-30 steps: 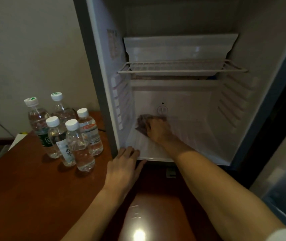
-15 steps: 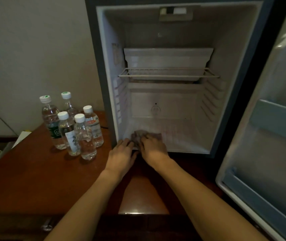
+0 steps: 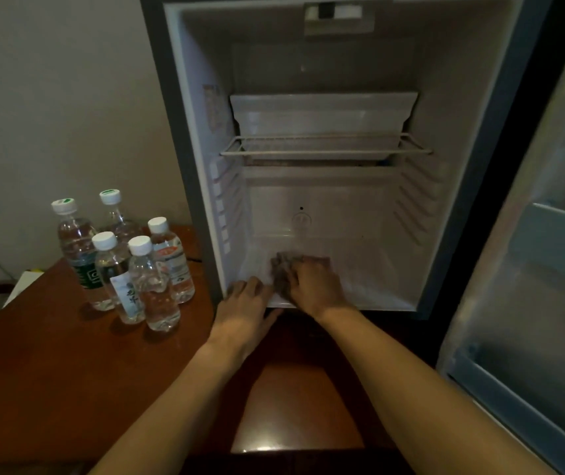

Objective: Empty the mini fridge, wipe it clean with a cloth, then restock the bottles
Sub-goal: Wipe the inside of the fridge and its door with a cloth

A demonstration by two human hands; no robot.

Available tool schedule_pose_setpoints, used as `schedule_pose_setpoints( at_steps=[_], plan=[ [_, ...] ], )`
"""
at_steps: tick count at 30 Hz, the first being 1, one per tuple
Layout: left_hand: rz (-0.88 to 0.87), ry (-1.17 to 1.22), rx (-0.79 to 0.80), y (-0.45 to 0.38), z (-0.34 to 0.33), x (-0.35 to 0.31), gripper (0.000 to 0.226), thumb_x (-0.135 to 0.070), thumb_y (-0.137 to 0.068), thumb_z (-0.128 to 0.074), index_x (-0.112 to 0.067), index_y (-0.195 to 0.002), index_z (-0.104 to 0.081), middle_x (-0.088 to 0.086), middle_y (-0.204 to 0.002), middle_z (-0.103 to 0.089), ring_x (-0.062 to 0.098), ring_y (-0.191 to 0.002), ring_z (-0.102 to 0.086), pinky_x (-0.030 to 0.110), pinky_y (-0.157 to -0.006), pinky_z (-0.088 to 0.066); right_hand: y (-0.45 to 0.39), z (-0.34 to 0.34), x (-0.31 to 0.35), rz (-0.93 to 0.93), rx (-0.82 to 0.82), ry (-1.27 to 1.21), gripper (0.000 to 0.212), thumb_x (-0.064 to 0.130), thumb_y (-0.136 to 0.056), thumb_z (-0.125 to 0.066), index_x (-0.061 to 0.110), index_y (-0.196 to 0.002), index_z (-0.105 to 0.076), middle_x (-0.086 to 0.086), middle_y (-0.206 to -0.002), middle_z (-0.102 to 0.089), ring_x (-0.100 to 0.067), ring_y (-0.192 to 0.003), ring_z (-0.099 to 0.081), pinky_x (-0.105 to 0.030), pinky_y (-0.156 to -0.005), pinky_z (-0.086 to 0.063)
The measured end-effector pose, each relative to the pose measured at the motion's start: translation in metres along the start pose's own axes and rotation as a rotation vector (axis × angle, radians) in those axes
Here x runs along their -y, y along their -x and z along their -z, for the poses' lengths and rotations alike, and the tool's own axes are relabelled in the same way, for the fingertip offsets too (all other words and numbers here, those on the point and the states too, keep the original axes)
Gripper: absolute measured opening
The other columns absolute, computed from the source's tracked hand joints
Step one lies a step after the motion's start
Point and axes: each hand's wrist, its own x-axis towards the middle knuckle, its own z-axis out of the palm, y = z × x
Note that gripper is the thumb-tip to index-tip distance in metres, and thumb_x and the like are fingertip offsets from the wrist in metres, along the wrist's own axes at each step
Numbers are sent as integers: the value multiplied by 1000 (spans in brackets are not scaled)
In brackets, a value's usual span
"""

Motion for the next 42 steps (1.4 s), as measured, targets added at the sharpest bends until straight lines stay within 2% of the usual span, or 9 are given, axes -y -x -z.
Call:
schedule_pose_setpoints(
  at_steps=[6,11,17,21,23,28,33,37,42],
  plan=[
    [46,-18,27,-3,-2,0,54,-57,-101,-45,-32,-148,-43,-5,-141,-45,24,-130,-41,39,-92,-53,-59,-11,-14,-10,-51,-33,35,36,-92,-48,10,-100,-70,-13,-108,-69,-32,-95,-66,-33,-80,-48],
    [32,-26,13,-3,-4,2,54,-58,-101,-44,-32,-147,-43,-6,-140,-46,22,-128,-43,39,-87,-54,-73,-18,-15,-86,-30,8,26,26,-95,-53,10,-108,-69,-14,-111,-69,-33,-97,-65,-32,-76,-49],
    [52,49,-6,0,-7,-1,55,-53,-99,-51,-22,-145,-47,-1,-137,-51,26,-125,-48,41,-91,-53,-31,-10,-6,-6,-34,-60,28,24,-96,-51,5,-108,-68,-17,-115,-66,-33,-100,-62,-33,-80,-44],
    [44,112,-71,3,-8,-3,45,-41,-92,-69,-11,-124,-62,7,-117,-61,33,-109,-58,46,-79,-57,12,-4,2,1,1,-42,30,32,-97,-48,11,-110,-66,-13,-119,-63,-32,-106,-58,-34,-82,-45],
    [46,102,-61,3,-8,-3,40,-35,-89,-72,-10,-120,-62,8,-116,-60,34,-108,-58,46,-81,-56,31,-6,5,-32,8,-30,33,34,-99,-42,16,-116,-64,-9,-127,-59,-33,-111,-57,-37,-86,-48],
    [35,51,-44,5,-6,-3,38,-31,-88,-71,-11,-119,-61,8,-118,-57,33,-110,-55,46,-77,-56,59,-10,9,39,-74,-16,56,48,-88,-30,9,-96,-70,-14,-109,-66,-37,-90,-64,-40,-72,-54],
    [32,28,-43,2,-8,1,37,-36,-89,-68,-14,-118,-61,5,-115,-56,31,-107,-55,44,-70,-56,37,-5,7,-43,7,9,36,40,-100,-42,17,-117,-64,-8,-127,-58,-31,-113,-55,-37,-85,-48],
    [17,52,-92,2,-10,3,41,-44,-89,-71,-15,-118,-66,4,-108,-61,31,-100,-60,44,-65,-57,6,-5,2,-42,-32,-31,30,31,-99,-46,12,-105,-69,-13,-112,-66,-34,-101,-62,-35,-78,-48],
    [35,48,-47,-2,-4,-2,49,-52,-95,-61,-17,-130,-61,3,-122,-59,29,-116,-55,45,-80,-57,-43,-8,-12,-30,-44,-82,25,30,-93,-55,10,-96,-70,-16,-101,-71,-35,-91,-66,-30,-71,-44]
  ],
)
